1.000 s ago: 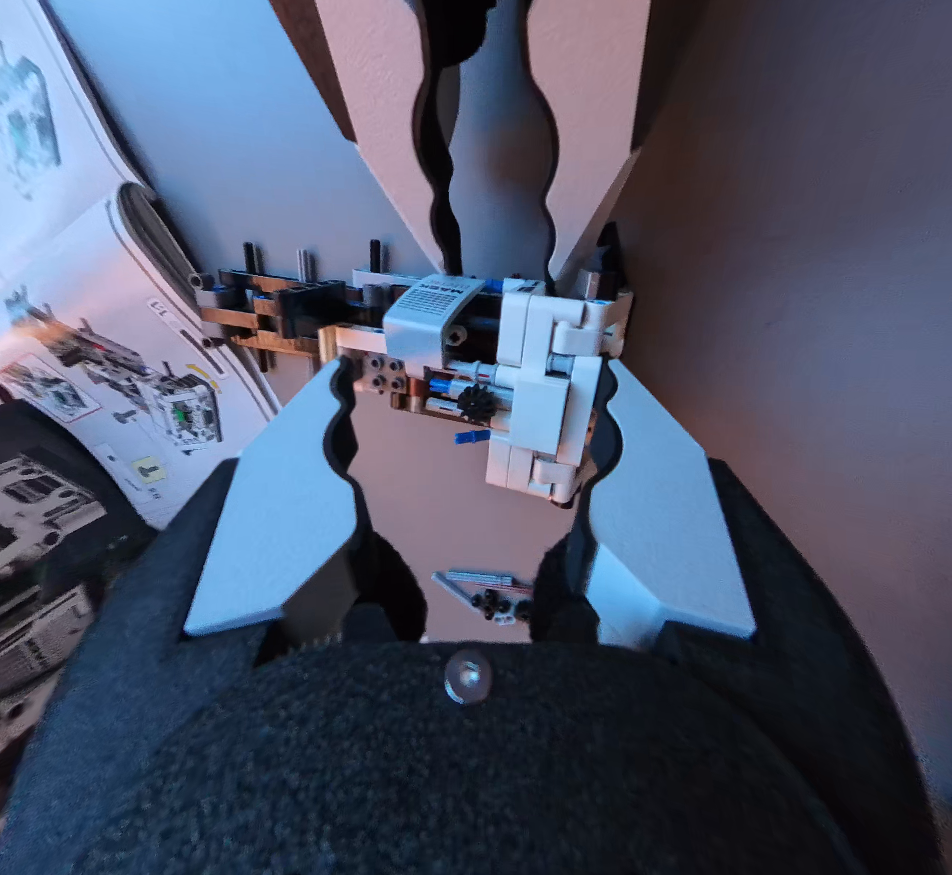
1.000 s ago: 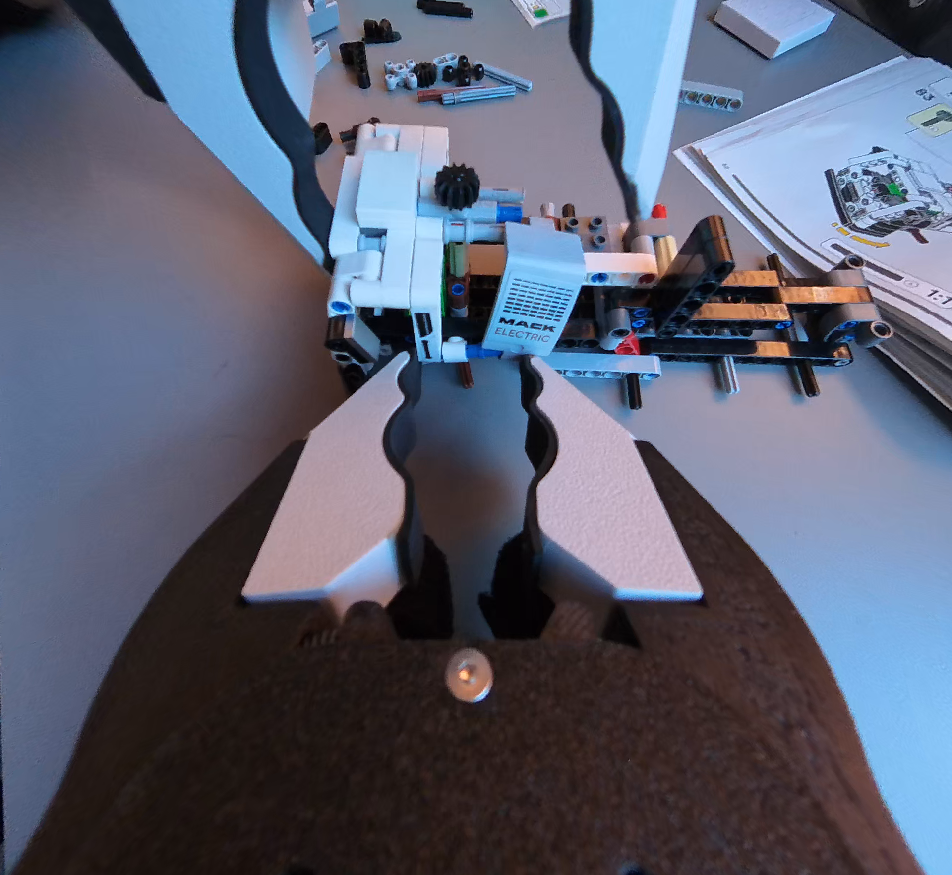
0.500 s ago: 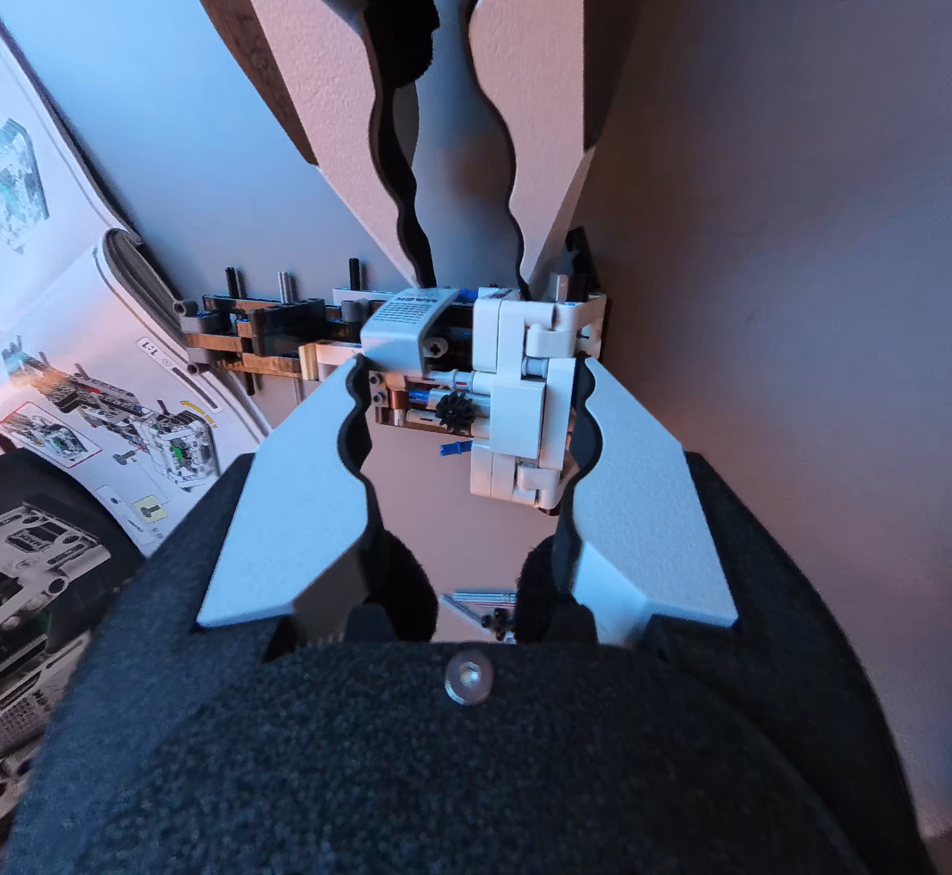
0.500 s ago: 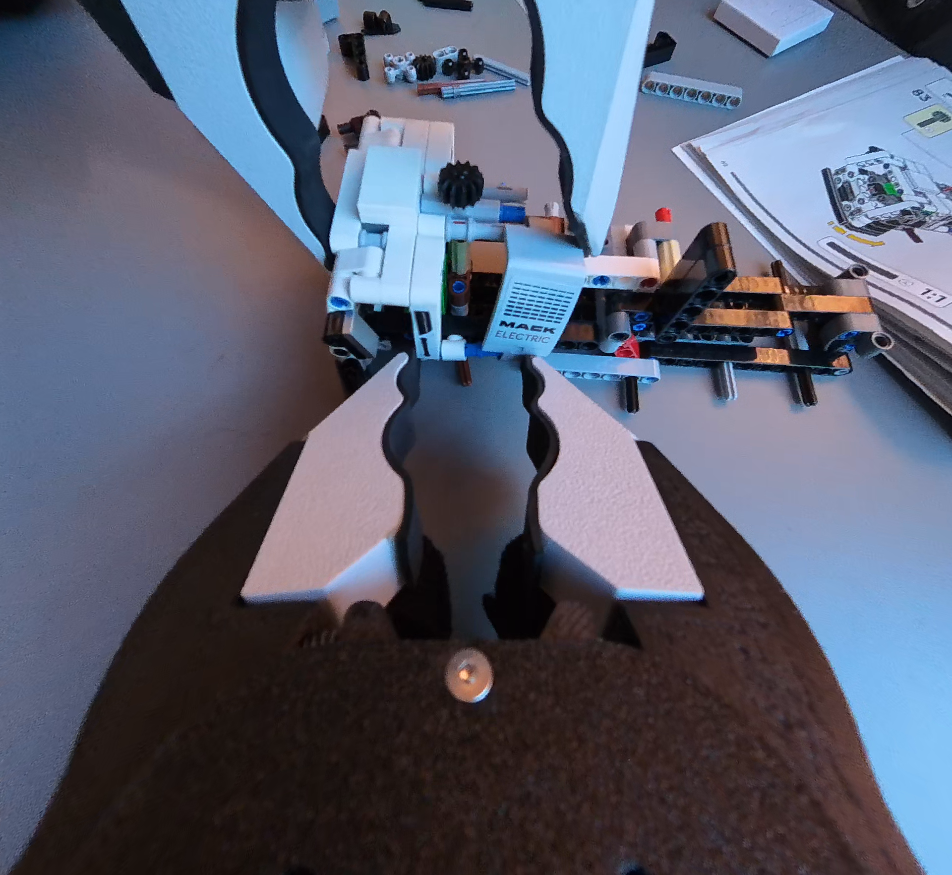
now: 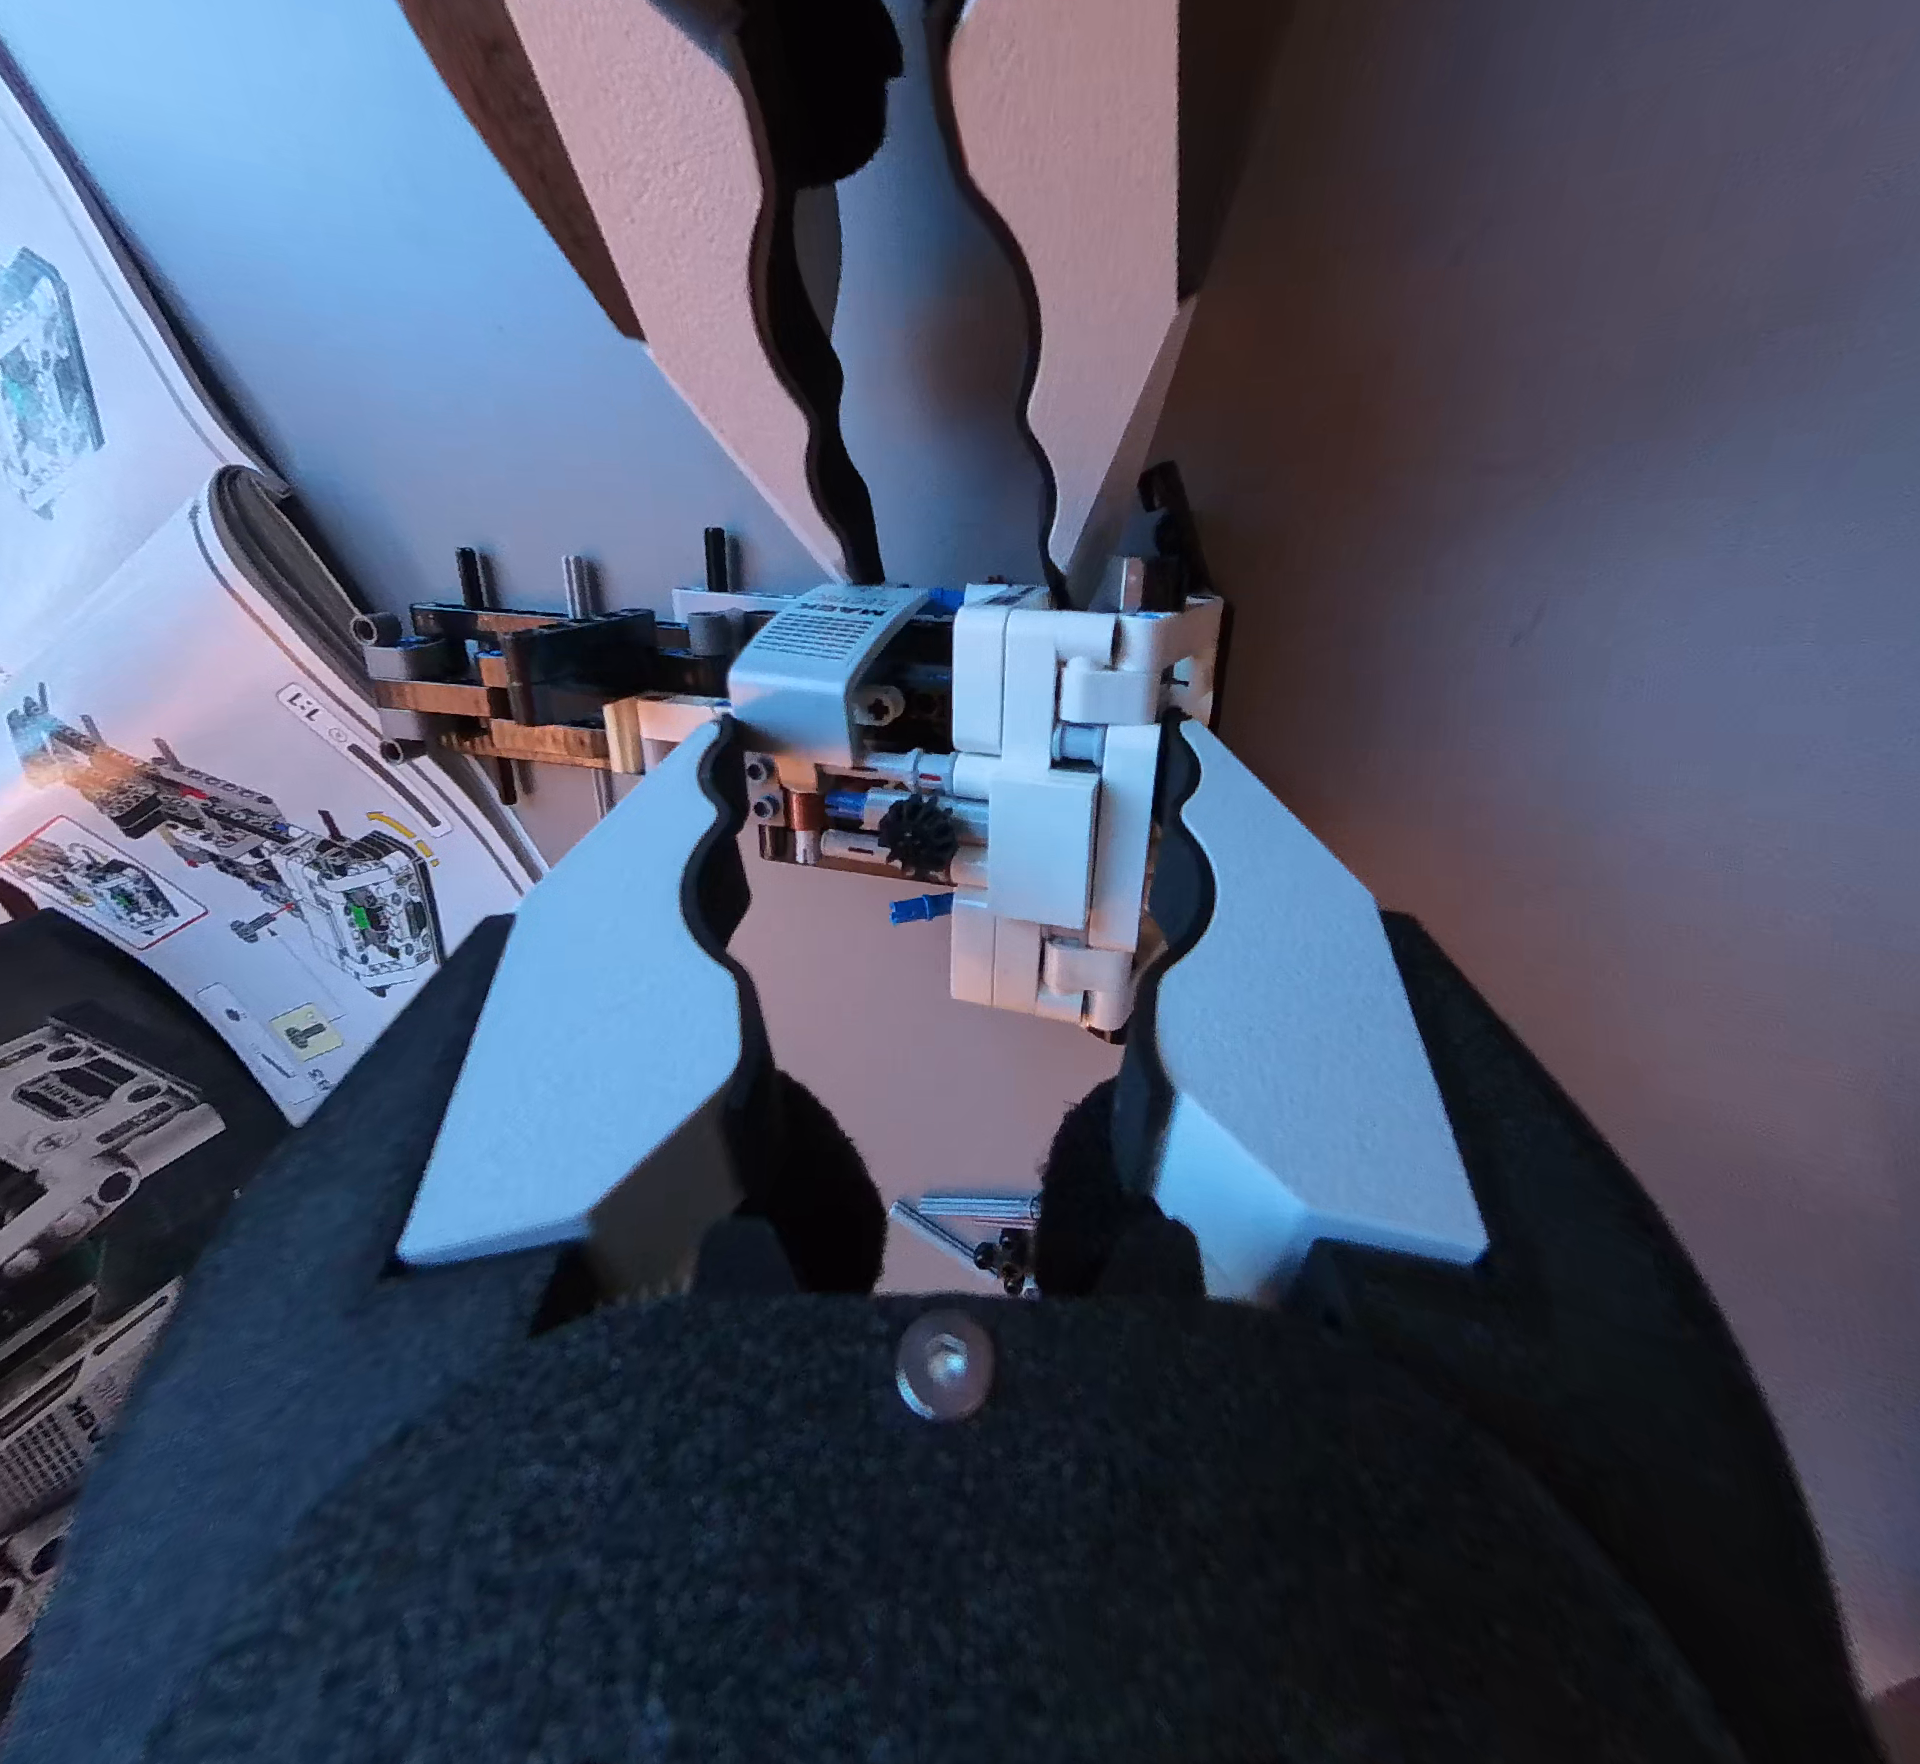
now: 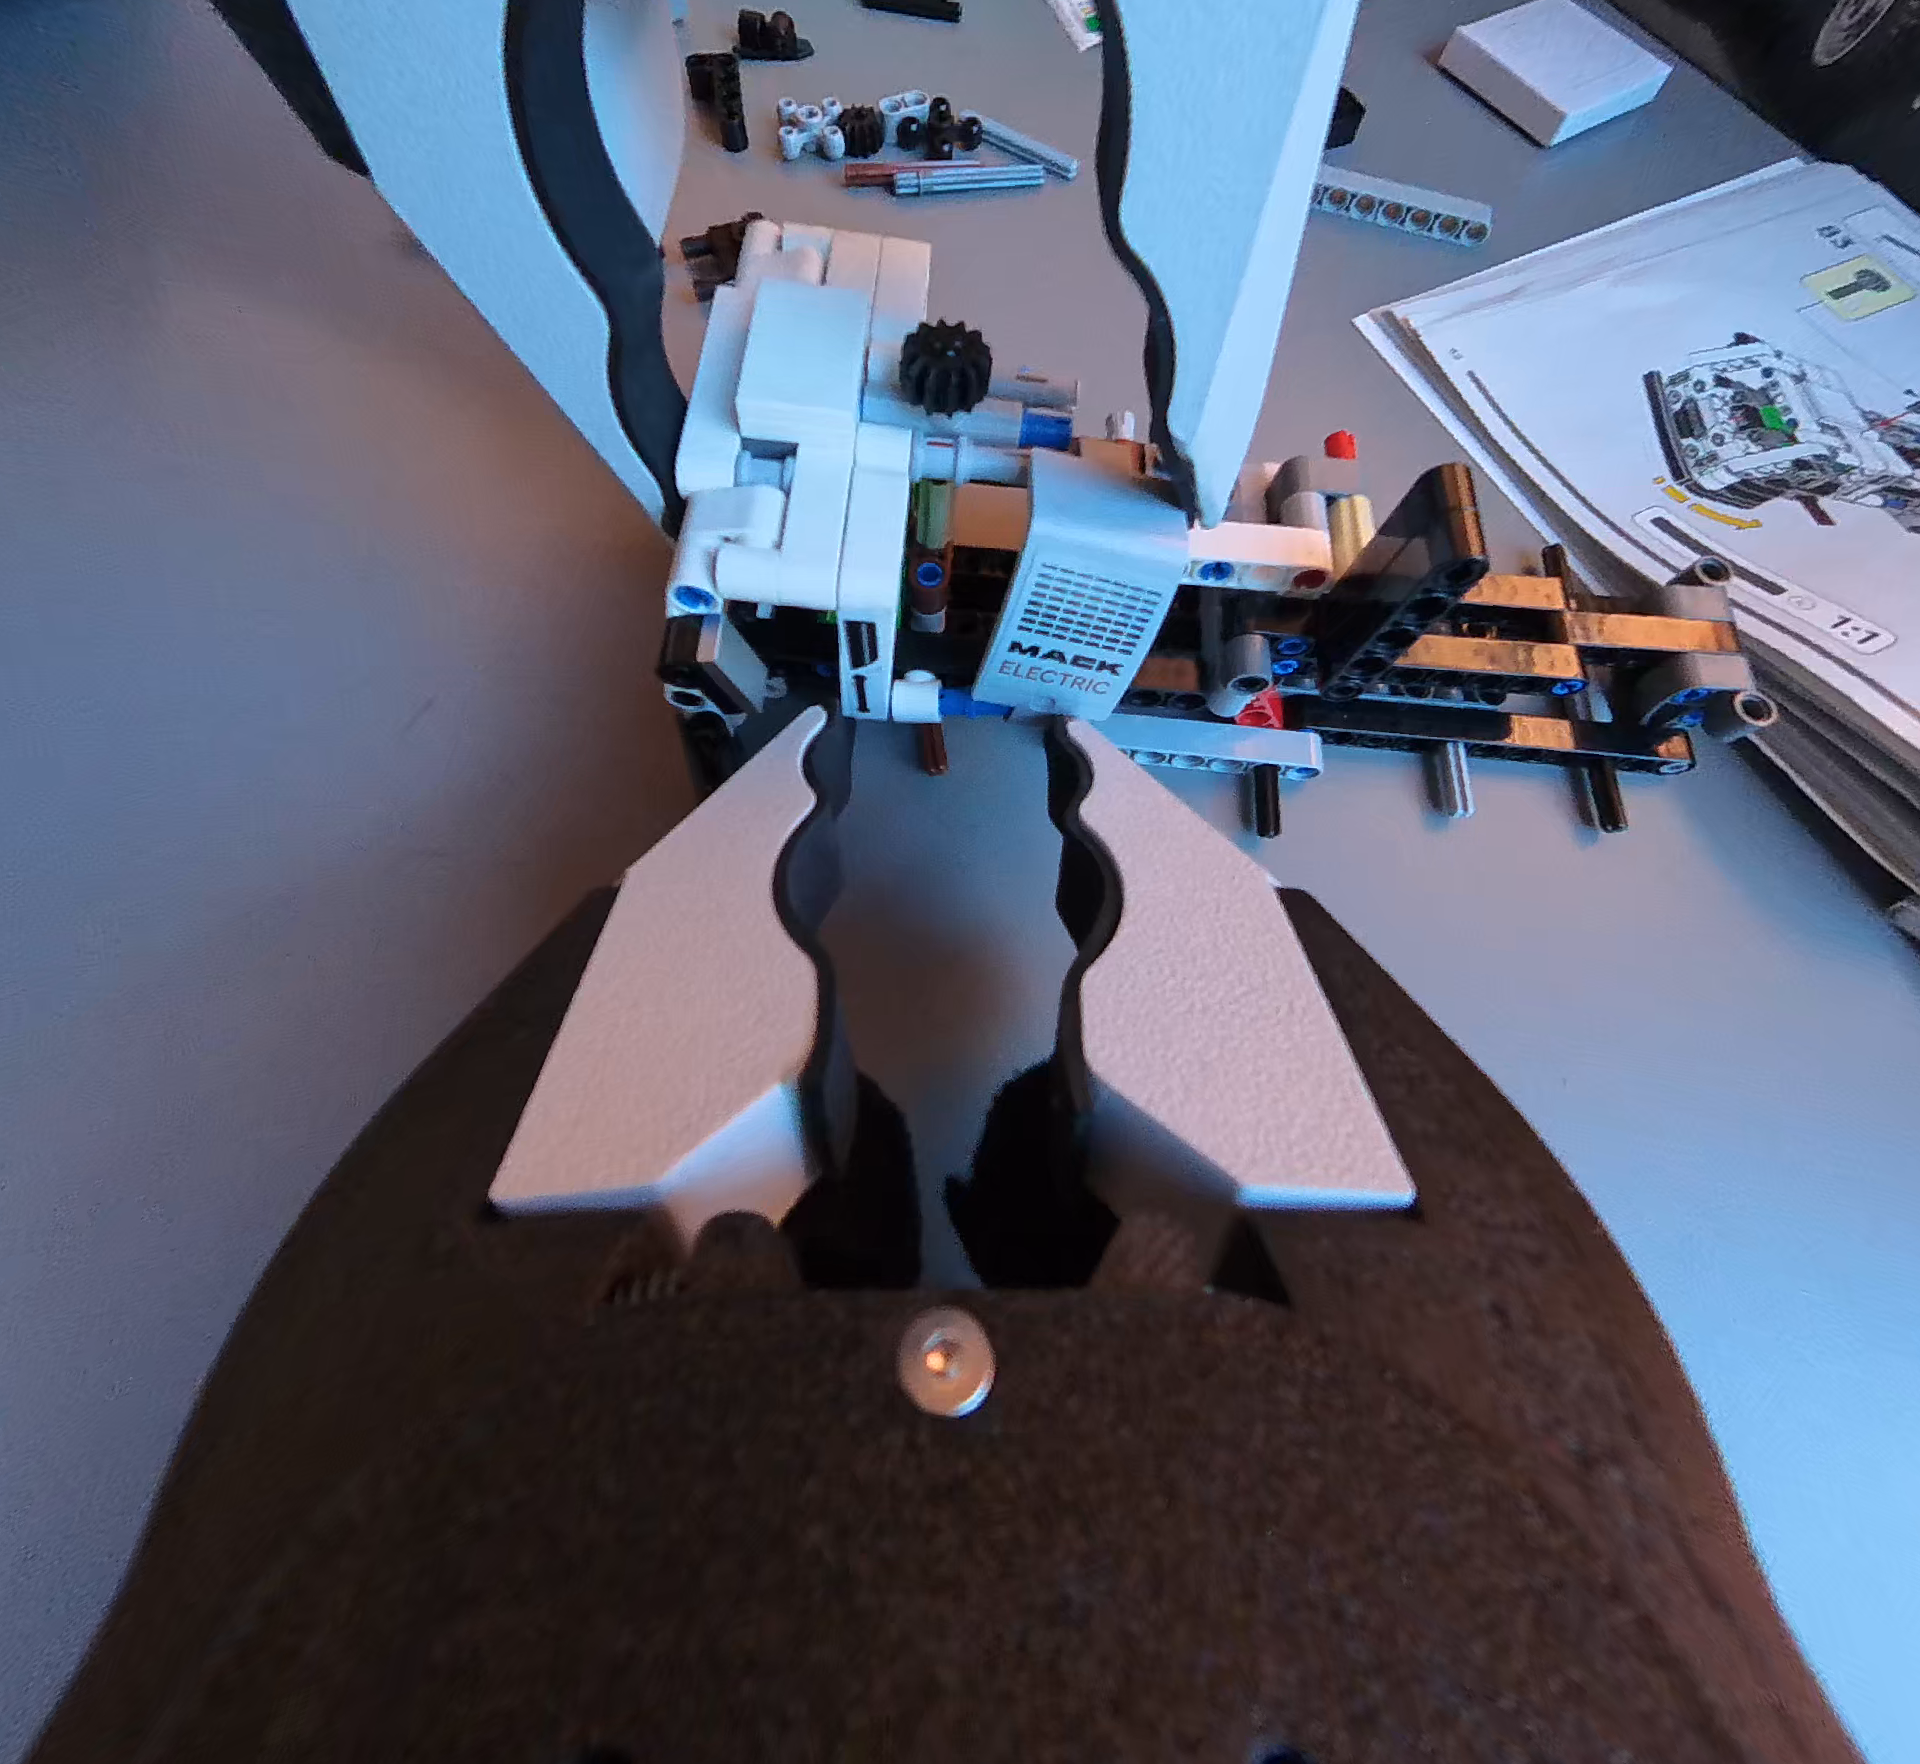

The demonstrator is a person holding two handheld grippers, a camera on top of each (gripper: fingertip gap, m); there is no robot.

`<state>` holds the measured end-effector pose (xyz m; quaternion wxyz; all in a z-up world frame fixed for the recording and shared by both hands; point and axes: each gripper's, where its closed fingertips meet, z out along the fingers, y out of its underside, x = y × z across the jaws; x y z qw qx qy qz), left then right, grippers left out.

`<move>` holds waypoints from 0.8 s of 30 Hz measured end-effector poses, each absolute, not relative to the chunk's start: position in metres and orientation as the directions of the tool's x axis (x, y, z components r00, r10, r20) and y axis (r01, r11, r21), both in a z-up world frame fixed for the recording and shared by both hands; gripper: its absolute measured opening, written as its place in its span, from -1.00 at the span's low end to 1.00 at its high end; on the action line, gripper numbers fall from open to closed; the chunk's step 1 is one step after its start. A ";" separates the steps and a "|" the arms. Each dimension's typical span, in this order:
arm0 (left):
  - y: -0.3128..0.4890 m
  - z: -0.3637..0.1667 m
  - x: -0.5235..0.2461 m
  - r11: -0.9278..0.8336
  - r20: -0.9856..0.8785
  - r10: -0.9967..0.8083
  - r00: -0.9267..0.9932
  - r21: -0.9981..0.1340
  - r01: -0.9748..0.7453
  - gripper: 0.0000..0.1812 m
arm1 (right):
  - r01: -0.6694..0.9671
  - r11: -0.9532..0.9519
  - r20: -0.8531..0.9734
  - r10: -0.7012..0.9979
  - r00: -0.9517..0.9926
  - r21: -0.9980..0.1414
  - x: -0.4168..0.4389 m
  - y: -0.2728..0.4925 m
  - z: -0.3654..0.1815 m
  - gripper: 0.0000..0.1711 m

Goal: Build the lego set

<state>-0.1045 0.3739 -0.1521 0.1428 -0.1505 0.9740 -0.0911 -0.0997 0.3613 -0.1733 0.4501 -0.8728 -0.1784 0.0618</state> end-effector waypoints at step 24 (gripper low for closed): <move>0.374 -0.153 -0.105 0.938 -0.243 -0.318 -0.916 -0.225 -0.266 -0.16 | 0.235 -0.428 0.086 0.340 0.937 -0.873 -0.096 0.362 -0.147 -0.39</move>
